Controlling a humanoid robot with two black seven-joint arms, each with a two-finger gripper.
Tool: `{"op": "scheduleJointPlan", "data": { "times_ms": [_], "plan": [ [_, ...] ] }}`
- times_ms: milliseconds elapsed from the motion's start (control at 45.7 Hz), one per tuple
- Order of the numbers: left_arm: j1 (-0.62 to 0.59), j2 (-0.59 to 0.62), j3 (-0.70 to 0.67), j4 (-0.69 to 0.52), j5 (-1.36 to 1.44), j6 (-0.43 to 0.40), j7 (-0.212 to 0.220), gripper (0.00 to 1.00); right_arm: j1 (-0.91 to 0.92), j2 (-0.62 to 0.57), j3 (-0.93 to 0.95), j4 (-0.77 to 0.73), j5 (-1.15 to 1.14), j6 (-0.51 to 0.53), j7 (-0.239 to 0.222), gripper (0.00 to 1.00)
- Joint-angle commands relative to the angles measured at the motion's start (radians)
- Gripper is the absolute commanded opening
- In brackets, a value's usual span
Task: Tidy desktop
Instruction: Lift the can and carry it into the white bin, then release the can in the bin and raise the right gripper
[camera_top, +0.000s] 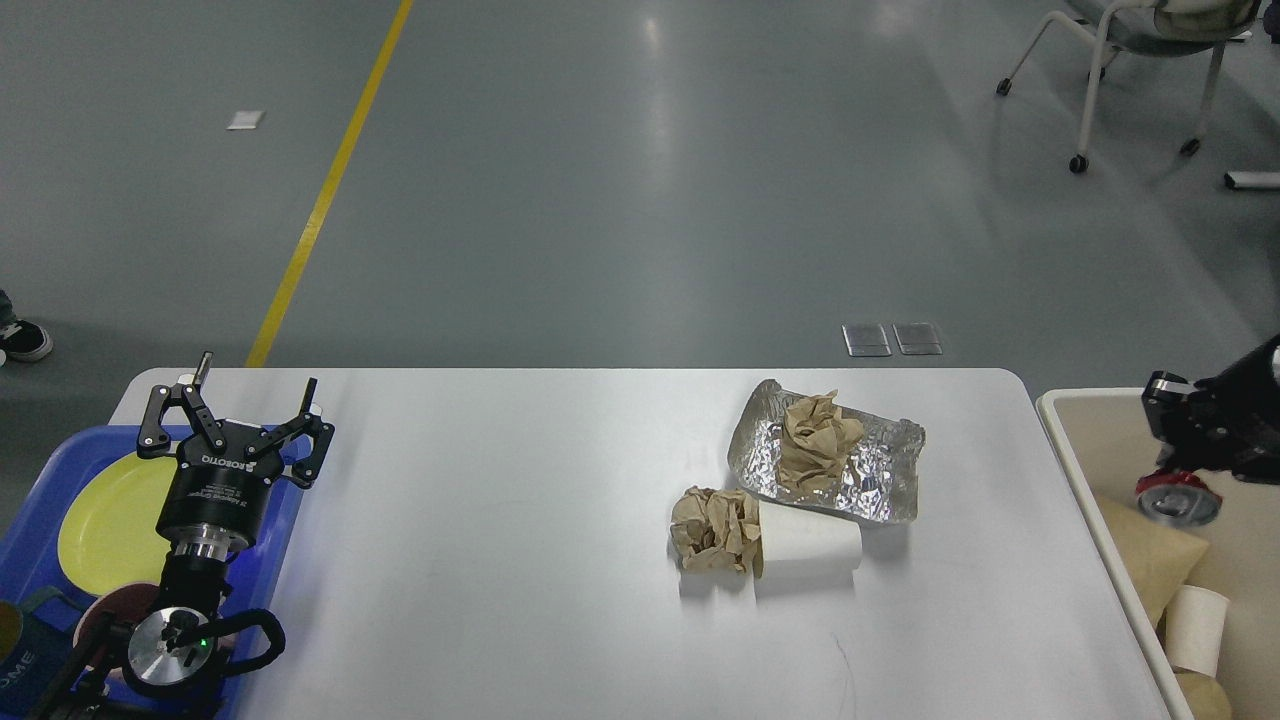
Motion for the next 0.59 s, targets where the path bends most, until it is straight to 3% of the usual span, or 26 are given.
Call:
{"op": "scheduleJointPlan", "data": {
  "times_ms": [0, 241, 372, 569],
  "plan": [
    [0.000, 0.000, 0.000, 0.000, 0.000, 0.000, 0.000, 0.96, -0.208, -0.060, 0.047, -0.224, -0.013, 0.000, 0.002, 0.00],
    [0.000, 0.000, 0.000, 0.000, 0.000, 0.000, 0.000, 0.96, -0.699, -0.099, 0.268, -0.693, -0.013, -0.052, 0.003, 0.00],
    [0.000, 0.000, 0.000, 0.000, -0.001, 0.000, 0.000, 0.96, -0.940, -0.078, 0.377, -0.887, -0.013, -0.186, 0.005, 0.00],
    [0.000, 0.000, 0.000, 0.000, 0.000, 0.000, -0.001, 0.96, -1.259, 0.091, 0.408, -1.123, -0.001, -0.463, 0.005, 0.00]
  ]
}}
